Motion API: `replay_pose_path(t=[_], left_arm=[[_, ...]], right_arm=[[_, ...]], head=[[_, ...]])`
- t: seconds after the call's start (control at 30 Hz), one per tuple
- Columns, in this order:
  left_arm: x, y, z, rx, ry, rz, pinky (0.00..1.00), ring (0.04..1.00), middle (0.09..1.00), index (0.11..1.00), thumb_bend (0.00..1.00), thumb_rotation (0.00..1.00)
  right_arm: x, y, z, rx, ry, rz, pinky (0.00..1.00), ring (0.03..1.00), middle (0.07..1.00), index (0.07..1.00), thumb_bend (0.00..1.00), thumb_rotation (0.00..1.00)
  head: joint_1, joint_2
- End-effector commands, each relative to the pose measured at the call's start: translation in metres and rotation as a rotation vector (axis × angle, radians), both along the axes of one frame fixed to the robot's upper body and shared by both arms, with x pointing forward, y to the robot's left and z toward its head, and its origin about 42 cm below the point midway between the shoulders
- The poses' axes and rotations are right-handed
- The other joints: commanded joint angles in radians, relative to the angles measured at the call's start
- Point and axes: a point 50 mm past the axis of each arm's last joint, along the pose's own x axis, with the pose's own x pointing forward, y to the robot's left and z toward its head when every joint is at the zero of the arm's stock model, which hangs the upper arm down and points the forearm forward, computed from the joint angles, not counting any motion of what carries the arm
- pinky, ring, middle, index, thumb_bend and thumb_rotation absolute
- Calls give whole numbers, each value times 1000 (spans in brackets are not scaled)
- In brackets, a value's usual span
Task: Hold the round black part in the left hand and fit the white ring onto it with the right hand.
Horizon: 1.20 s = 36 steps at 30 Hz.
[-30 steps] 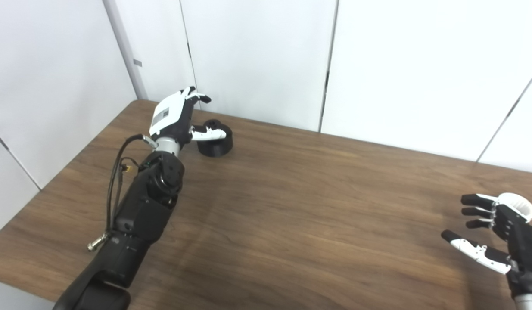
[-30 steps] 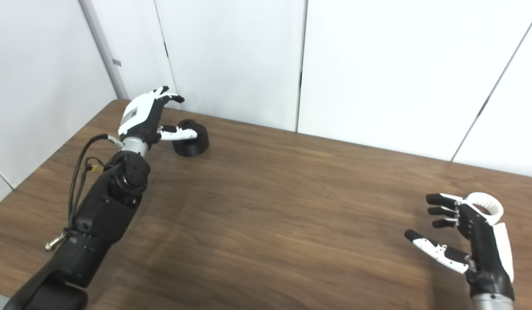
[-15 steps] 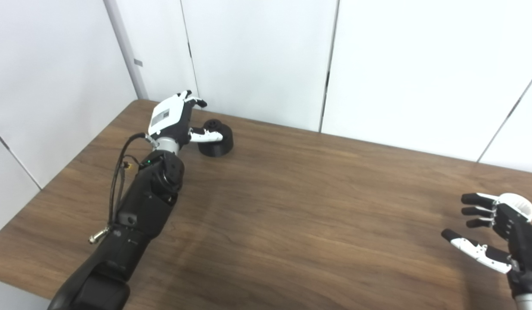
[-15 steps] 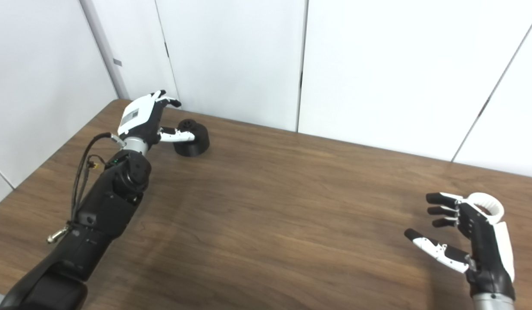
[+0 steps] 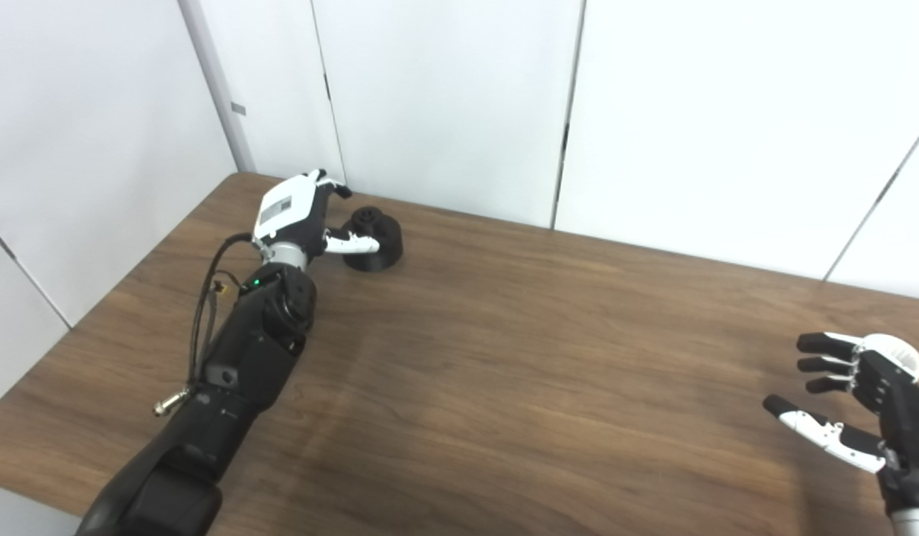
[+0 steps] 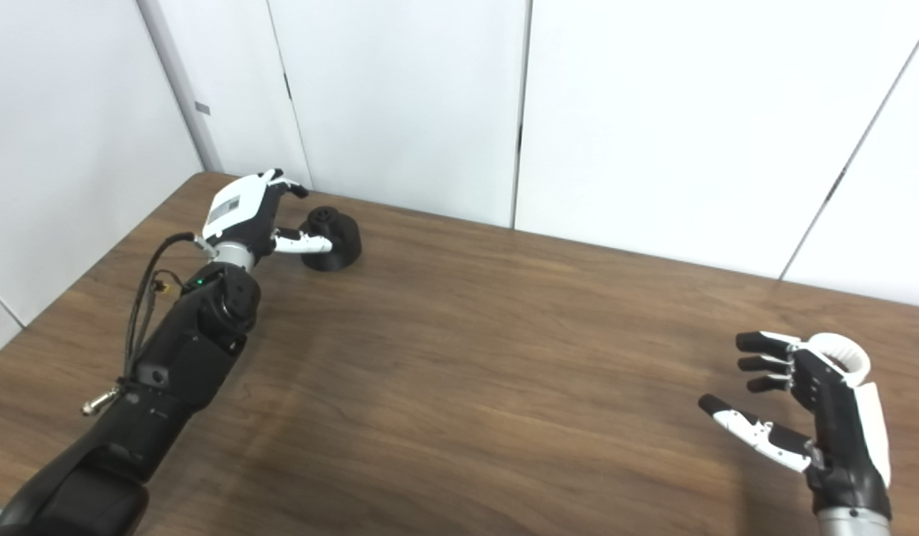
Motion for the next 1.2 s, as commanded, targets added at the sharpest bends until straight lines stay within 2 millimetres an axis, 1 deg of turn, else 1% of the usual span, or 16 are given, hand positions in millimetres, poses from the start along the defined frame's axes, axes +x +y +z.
replay_pose_path(t=[0.0,0.07,0.17,0.27,0.33,0.43,0.57,0.77,0.97,1.17], left_arm=[[16,5,39,55,-103,5,917,1000,987,766,1000,411],[17,5,38,61,-88,8,910,1000,990,774,1000,429],[19,6,34,55,-72,22,920,1000,991,769,1000,422],[20,8,29,45,-55,37,952,1000,995,767,1000,398],[21,10,25,45,-39,42,971,1000,999,770,1000,404],[22,10,21,42,-33,44,956,1000,993,768,1000,406],[23,10,19,33,-30,41,972,1000,990,764,1000,394],[26,11,18,37,-25,44,979,1000,992,765,1000,410],[28,9,17,31,-13,51,950,1000,991,764,1000,404],[30,6,13,16,-14,47,948,1000,984,762,1000,389]], right_arm=[[4,-1,19,0,-72,7,526,635,679,644,587,31],[3,-1,19,-3,-71,5,527,636,679,643,588,43],[2,-1,20,-3,-72,5,530,638,679,643,590,41],[1,-1,20,-2,-70,4,529,633,677,643,591,46],[1,0,21,-2,-69,2,530,632,676,641,594,49],[0,1,21,6,-68,3,522,626,674,639,593,29],[0,1,21,-1,-69,4,519,623,674,641,586,12],[-1,0,21,-1,-71,4,526,631,677,645,580,14],[-2,1,22,3,-68,0,523,625,674,639,588,11],[-3,1,23,-3,-66,-5,525,638,673,635,588,51]], head=[[-2,2],[-2,5],[-2,6],[-7,8],[-8,9],[-8,9],[-10,8],[-12,8],[-16,9],[-20,11]])
